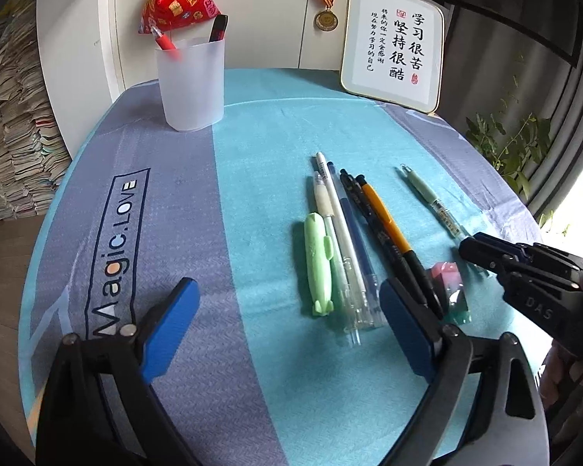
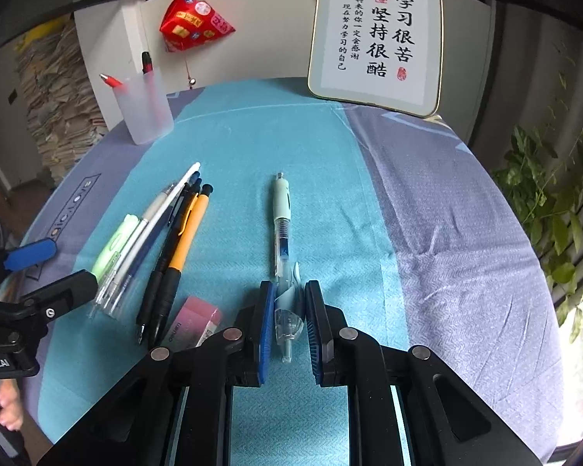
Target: Organize stationery
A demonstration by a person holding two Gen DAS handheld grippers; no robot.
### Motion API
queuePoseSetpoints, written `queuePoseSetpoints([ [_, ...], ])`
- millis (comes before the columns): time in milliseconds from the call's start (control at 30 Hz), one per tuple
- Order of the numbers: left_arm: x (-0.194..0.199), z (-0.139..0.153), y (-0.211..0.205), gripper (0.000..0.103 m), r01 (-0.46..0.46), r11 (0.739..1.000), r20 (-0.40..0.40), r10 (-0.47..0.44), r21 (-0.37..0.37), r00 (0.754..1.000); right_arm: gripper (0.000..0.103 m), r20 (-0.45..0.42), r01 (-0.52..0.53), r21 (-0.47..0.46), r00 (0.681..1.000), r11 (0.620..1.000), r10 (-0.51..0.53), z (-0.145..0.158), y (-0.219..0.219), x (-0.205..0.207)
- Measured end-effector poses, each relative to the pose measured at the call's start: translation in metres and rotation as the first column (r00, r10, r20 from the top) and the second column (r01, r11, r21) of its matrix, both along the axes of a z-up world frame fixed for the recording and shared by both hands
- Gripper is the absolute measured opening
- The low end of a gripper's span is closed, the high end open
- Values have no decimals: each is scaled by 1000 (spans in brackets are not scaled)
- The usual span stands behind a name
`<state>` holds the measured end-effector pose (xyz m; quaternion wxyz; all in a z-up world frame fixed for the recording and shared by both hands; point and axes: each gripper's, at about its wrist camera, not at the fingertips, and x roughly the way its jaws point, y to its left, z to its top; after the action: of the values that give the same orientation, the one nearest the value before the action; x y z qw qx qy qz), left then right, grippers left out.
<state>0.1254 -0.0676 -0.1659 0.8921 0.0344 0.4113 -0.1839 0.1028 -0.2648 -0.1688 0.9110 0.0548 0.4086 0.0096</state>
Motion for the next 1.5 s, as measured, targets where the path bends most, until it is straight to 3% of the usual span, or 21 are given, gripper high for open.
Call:
queuePoseSetpoints([
  [167, 6, -3, 5, 67, -5, 1000, -29, 4, -26, 1000, 16, 5, 0, 8, 1000, 1000, 0, -1, 0, -2],
  [533, -1, 5, 25, 69, -44, 991, -69, 35, -124, 997, 16, 9, 2, 23, 1000, 1000, -2, -1, 0, -3],
  [633, -14, 8, 17, 69, -11, 989, -59, 3, -144, 998, 16, 12, 6, 26, 1000, 1000, -7, -1, -1, -4],
  [767, -27, 9, -4, 67, 64, 992, -32, -68, -107, 997, 16, 12, 9, 36, 1000, 999, -10, -1, -3, -4],
  [867, -24, 0, -11, 49, 96, 985, -77, -108, -147, 991, 16, 12, 8, 38, 1000, 999, -9, -1, -3, -4],
  [1000, -19, -1, -10, 40, 86, 986, -65, -96, -145, 993, 16, 13, 7, 44, 1000, 999, -7, -1, -4, -5],
  [1133, -14, 0, -1, 39, 69, 984, -73, -82, -167, 994, 16, 15, 7, 49, 1000, 999, -8, -1, -4, -6],
  [1200, -12, 0, 3, 23, 51, 988, -62, -61, -147, 996, 16, 14, 6, 48, 1000, 999, -7, -1, -4, -6],
  [1500, -6, -1, 15, 14, 39, 978, -96, -59, -204, 994, 16, 16, 7, 52, 1000, 999, -8, -1, -4, -6],
])
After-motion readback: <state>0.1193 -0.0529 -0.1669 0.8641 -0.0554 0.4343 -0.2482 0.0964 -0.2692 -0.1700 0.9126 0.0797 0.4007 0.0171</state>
